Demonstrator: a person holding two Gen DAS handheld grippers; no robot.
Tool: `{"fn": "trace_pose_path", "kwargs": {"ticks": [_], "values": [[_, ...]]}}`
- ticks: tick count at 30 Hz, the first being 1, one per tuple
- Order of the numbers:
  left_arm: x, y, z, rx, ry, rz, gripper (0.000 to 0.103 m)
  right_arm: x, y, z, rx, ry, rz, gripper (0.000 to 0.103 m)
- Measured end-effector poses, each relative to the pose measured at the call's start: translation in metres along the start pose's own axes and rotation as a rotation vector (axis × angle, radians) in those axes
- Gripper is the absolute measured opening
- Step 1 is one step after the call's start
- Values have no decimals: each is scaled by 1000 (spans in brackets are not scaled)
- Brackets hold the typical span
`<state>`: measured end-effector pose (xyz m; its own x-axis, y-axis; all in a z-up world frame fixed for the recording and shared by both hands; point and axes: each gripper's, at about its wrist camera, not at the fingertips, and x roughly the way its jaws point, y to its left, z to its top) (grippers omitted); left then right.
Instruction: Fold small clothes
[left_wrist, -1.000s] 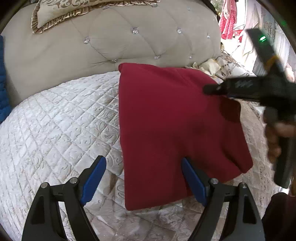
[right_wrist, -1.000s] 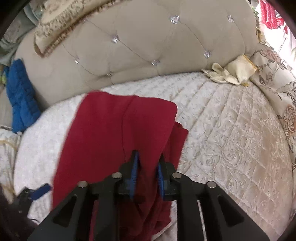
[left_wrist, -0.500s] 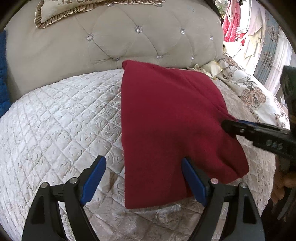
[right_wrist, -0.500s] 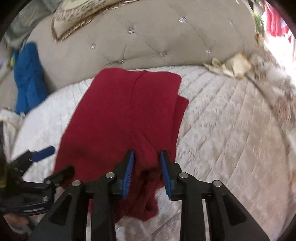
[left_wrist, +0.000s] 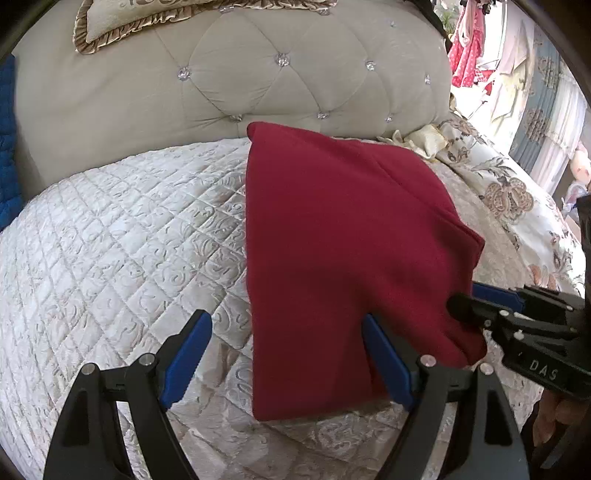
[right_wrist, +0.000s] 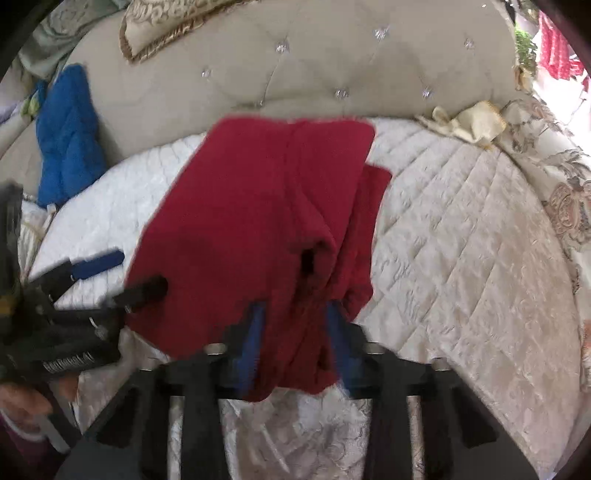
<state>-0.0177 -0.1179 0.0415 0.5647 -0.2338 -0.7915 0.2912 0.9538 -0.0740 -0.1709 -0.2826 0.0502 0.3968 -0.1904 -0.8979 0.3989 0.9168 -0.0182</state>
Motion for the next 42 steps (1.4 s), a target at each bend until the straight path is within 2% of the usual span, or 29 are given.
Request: {"fn": "trace_pose_path", "kwargs": {"ticks": [2,7,10,11,12,13,14,15,16,22,27,30,33,34,37,40,42], "values": [[1,1,0,-1,0,1,87,-3,-4,-4,14,-13,4,0],[1,2,0,-8,-2,0,87,-9,-4,-7,9,-14,6,0],[0,4,1,-18,-6,-1,87,-19,-6,-5,44,-39,49,3],[-1,4,1,-22,-6,-3,87,-28,-10,-4,72,-84,84,8],[-1,5,2,-26,-5,-4,87,-36,-13,-2,95,-124,97,18],[-1,5,2,-34,-4,-7,87,-44,-16,-1,118,-164,100,25],[-1,6,3,-38,-4,-7,87,-52,-21,3,145,-214,106,38],[-1,5,3,-39,-5,-7,87,-55,-24,5,161,-237,113,48],[0,5,2,-36,-5,-4,87,-55,-26,9,174,-240,114,48],[0,4,2,-30,-5,-1,87,-26,-29,31,207,-143,104,48],[0,6,4,-38,-2,-21,87,-11,-28,37,207,-126,92,49],[-4,15,15,-83,-12,-100,87,1,-31,43,209,-107,73,52],[0,27,24,-155,8,-188,97,14,-38,47,218,-94,69,58],[4,33,27,-189,16,-218,97,20,-42,49,219,-81,73,59],[24,40,36,-233,36,-251,97,39,-54,50,265,-54,132,64],[52,37,41,-223,87,-268,97,53,-64,50,304,-46,215,66],[62,34,41,-229,91,-300,98,60,-68,49,320,-51,272,67]]}}
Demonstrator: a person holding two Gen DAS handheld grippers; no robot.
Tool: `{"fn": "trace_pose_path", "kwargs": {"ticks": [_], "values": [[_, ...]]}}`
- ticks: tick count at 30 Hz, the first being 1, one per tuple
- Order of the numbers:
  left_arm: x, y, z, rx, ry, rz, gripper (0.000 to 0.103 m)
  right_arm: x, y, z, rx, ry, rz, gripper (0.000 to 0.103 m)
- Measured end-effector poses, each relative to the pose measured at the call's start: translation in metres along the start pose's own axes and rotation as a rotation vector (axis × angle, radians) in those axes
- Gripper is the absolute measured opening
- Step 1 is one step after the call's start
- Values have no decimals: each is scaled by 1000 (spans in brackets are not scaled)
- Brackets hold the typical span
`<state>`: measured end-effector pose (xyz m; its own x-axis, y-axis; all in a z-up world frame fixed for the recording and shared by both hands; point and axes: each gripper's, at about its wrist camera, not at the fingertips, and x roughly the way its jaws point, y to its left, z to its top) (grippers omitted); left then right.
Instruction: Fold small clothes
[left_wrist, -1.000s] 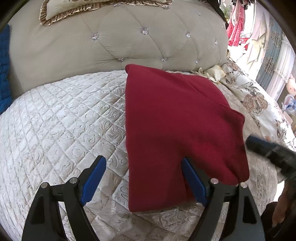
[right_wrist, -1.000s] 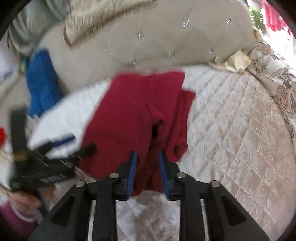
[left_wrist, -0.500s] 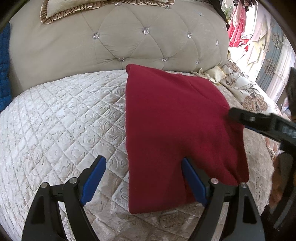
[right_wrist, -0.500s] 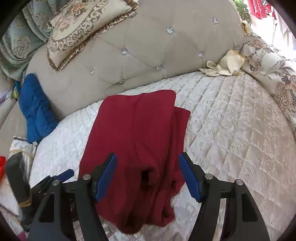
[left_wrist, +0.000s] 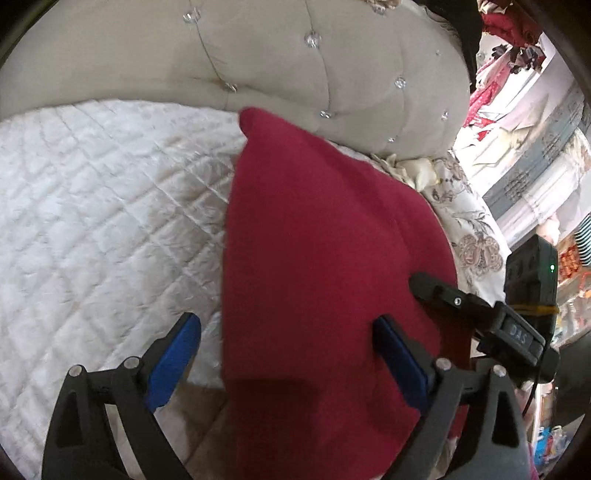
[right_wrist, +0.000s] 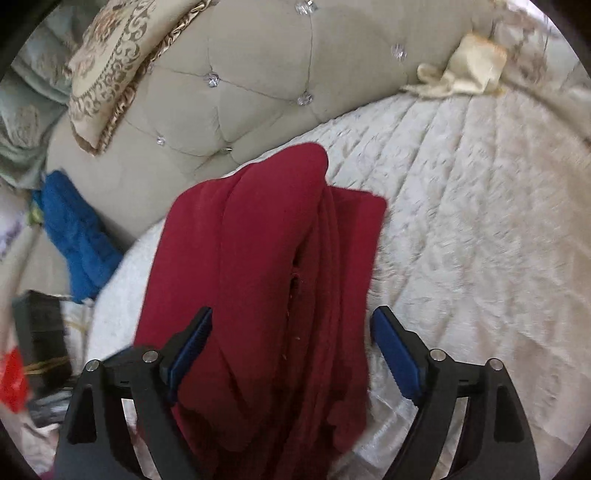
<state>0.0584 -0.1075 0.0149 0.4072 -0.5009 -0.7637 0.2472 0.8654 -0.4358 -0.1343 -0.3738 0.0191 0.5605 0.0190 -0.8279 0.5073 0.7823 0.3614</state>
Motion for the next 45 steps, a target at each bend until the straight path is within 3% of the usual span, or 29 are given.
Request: {"fn": "trace_pose_path", "kwargs": {"ticks": [2,4,6,8,14,18,21,23,26,28,29,31,34,39,45], "values": [[6,-1,1,-14,4,-38,97,3,-1,0,-23,-18,45,66],[8,-5,2,0,10,-46,84,7,1,0,-27,-16,95,49],[2,-10,2,16,7,-25,75,5,8,-2,-48,-27,82,29],[-13,-18,1,37,6,-21,64,-4,21,-3,-83,-30,78,22],[-88,-16,-27,12,-17,-6,63,-33,61,-17,-110,10,173,21],[-115,0,-61,-18,-29,80,64,-27,94,-46,-148,66,206,25],[-104,15,-82,-49,21,157,67,-5,106,-63,-166,156,122,29],[-105,17,-90,-39,7,188,74,-5,110,-69,-187,171,51,31],[-122,6,-94,27,-76,289,88,-42,122,-77,-281,79,-21,31],[-132,1,-98,59,-139,361,89,-68,137,-84,-362,21,-37,23],[-133,0,-100,61,-152,382,89,-80,149,-89,-418,-7,-26,13],[-135,2,-104,57,-161,399,89,-87,165,-102,-479,-27,-9,11],[-140,8,-113,34,-174,422,89,-73,172,-115,-516,13,-15,11],[-146,0,-117,54,-224,457,89,-51,148,-132,-496,56,-202,12],[-158,-15,-122,100,-267,478,89,-63,133,-134,-397,63,-124,12]]}}
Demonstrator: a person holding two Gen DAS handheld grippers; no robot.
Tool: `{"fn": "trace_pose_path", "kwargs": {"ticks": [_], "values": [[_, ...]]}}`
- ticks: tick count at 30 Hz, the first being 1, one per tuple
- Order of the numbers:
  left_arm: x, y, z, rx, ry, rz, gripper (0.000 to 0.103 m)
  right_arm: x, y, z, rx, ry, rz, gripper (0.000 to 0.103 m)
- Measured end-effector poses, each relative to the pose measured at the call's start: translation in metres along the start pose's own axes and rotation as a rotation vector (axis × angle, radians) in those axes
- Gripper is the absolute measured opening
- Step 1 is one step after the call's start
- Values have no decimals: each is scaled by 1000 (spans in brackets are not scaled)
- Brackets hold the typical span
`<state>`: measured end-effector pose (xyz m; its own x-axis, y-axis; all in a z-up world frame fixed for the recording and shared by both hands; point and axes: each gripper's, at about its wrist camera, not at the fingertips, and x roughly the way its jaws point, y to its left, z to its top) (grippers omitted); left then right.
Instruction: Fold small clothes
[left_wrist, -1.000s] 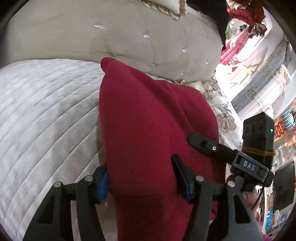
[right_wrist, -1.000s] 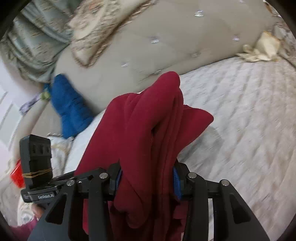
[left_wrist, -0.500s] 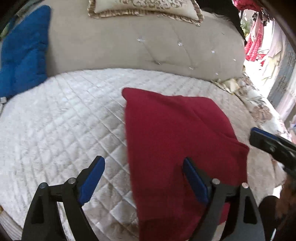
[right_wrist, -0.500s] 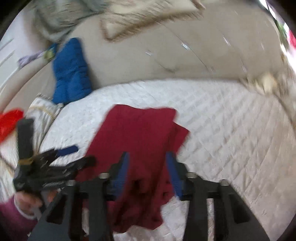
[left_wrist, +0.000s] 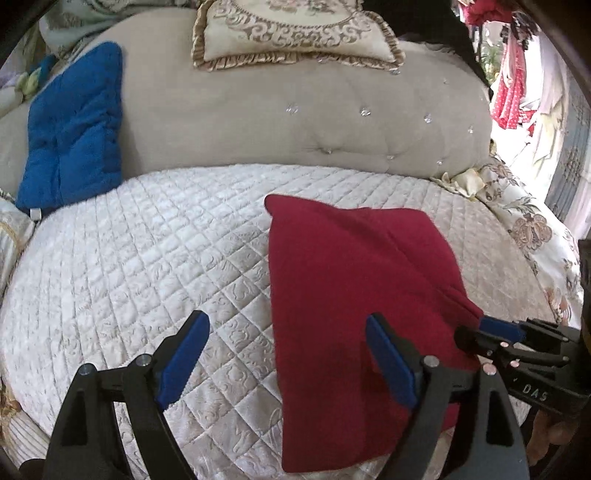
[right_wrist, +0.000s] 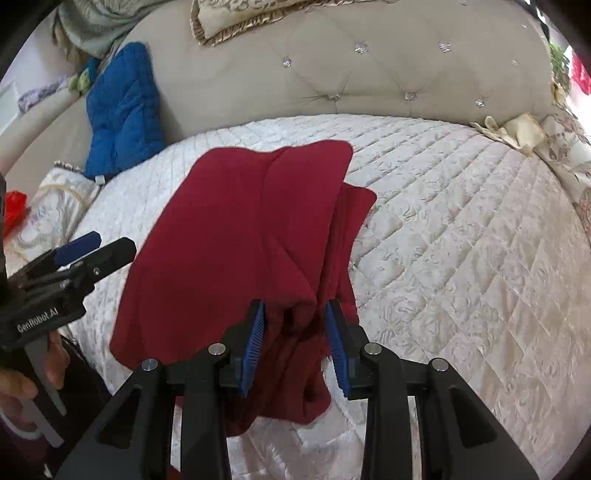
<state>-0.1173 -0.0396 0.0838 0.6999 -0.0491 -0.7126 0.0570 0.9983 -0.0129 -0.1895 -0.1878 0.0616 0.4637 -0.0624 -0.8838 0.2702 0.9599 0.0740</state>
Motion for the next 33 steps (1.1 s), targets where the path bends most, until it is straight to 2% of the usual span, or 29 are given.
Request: {"fn": "trace_pose_path", "kwargs": {"ticks": [7,13,15,21,33], "values": [[-17,-5,1,3,-27,10,89,-49,15,0,-32,-110,-47,15],[-33,-8,2,9,-66,25,89,-68,29,5,-44,-182,-96,29],[-38,-8,2,9,-78,30,89,-70,33,6,-40,-191,-101,34],[-49,-8,3,11,-107,40,89,-71,42,6,-35,-206,-107,40],[-53,-2,4,-15,-130,56,89,-70,50,11,-40,-217,-109,41]]}}
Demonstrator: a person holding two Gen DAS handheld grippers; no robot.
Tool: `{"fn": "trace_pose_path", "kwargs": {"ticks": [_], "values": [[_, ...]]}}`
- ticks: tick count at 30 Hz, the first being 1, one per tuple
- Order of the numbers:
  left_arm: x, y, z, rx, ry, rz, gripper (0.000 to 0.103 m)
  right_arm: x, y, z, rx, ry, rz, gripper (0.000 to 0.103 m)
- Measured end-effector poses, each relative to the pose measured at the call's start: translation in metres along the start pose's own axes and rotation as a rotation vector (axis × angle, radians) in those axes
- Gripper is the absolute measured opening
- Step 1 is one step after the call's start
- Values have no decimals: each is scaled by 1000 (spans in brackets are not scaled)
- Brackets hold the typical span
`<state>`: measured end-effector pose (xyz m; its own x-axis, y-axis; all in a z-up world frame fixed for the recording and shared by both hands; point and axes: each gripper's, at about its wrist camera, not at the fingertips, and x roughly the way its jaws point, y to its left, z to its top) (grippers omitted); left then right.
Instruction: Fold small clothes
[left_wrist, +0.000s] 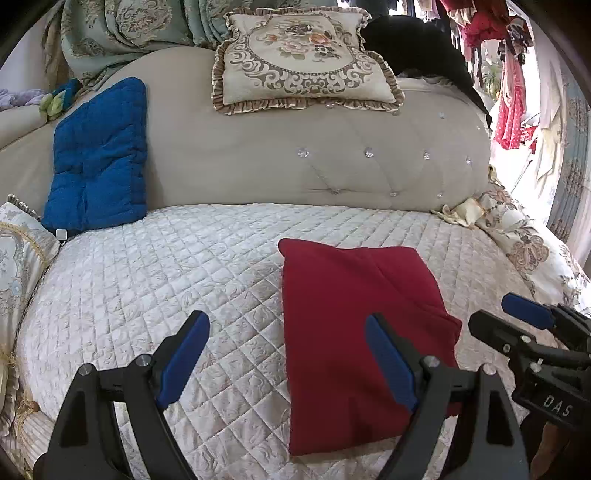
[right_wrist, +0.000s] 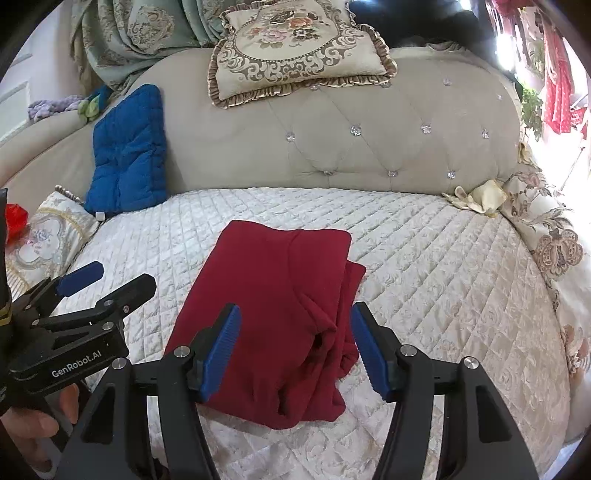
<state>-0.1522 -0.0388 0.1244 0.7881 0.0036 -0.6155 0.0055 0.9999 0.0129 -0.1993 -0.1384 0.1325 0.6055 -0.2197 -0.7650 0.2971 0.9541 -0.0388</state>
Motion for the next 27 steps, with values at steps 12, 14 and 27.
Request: {"fn": "trace_pose_path", "kwargs": {"ticks": [12,14,27], "values": [[5,3,-1,-4,5,10,89,7,4,-1,0,8,-2,41],[6,4,-1,-5,9,10,89,8,4,-2,4,11,-1,41],[9,3,-4,-3,20,11,89,14,2,-5,17,26,1,41]]}}
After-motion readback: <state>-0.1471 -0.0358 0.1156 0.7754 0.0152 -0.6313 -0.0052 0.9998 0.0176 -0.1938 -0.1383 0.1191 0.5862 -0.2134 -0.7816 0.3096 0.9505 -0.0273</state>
